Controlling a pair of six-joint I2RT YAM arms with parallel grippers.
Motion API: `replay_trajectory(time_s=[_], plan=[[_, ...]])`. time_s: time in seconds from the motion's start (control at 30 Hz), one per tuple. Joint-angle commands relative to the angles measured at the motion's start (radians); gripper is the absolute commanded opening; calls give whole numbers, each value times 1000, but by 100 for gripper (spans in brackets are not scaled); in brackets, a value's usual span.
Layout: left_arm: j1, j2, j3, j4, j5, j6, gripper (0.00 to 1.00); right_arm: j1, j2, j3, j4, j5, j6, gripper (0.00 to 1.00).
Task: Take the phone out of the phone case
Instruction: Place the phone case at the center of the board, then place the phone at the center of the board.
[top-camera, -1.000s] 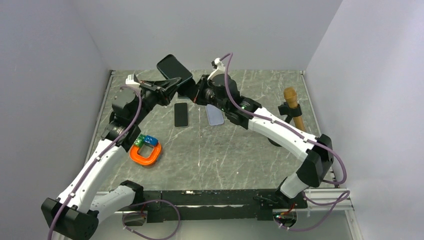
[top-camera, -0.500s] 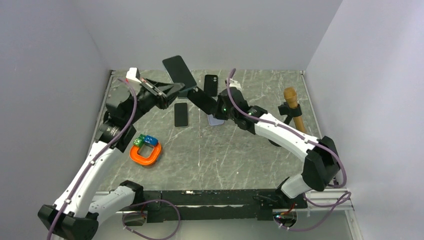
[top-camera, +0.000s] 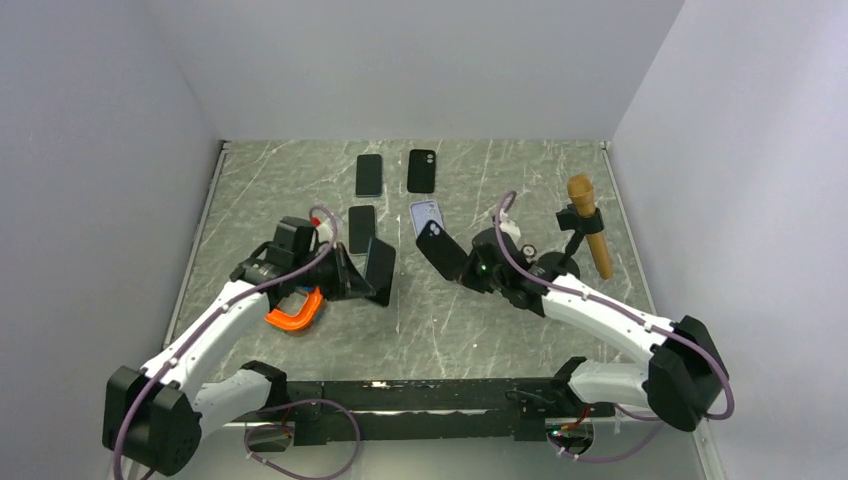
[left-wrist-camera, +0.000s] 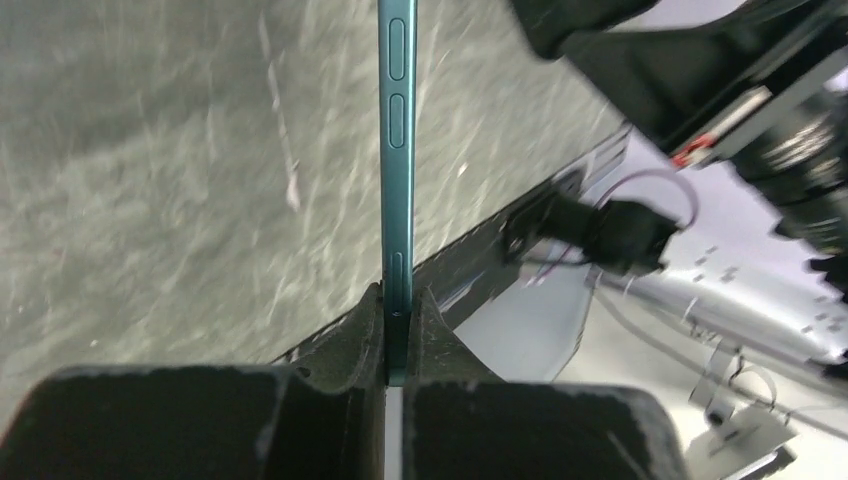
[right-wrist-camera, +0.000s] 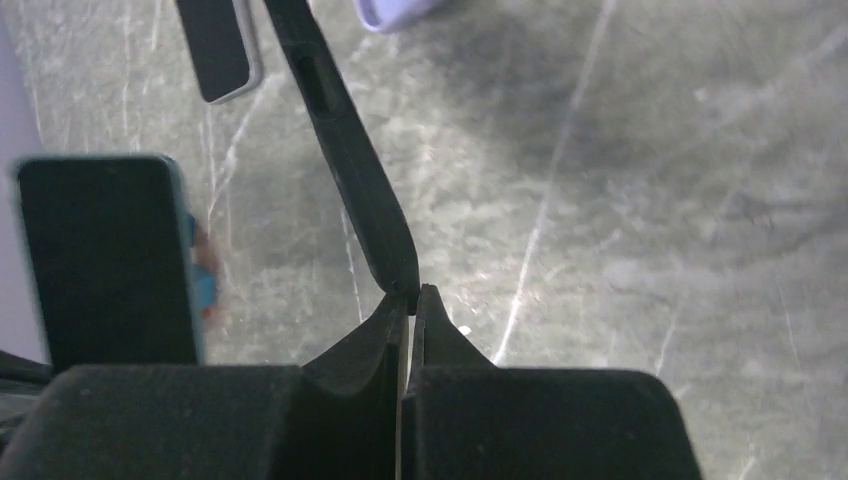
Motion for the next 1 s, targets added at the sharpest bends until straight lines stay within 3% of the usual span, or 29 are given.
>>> replay_trajectory(time_s=[0.0, 0.27, 0.37, 0.5, 0.77, 0.97], plan=[[-29, 45, -50, -3, 124, 166, 0, 13, -104, -93, 40, 52, 212, 0], [-30, 71, -216, 81, 50, 80, 0, 24, -149, -207, 61, 47, 374, 0], [4, 39, -259, 117, -32, 30, 0, 24, -151, -231, 74, 37, 425, 0], [88, 20, -301, 150, -26, 0, 0, 24, -143, -272, 106, 24, 483, 0], [135, 55, -305, 99, -37, 71, 0, 24, -85, -310, 178, -48, 516, 0], [142, 114, -274, 63, -46, 126, 0, 24, -36, -318, 200, -88, 523, 13]])
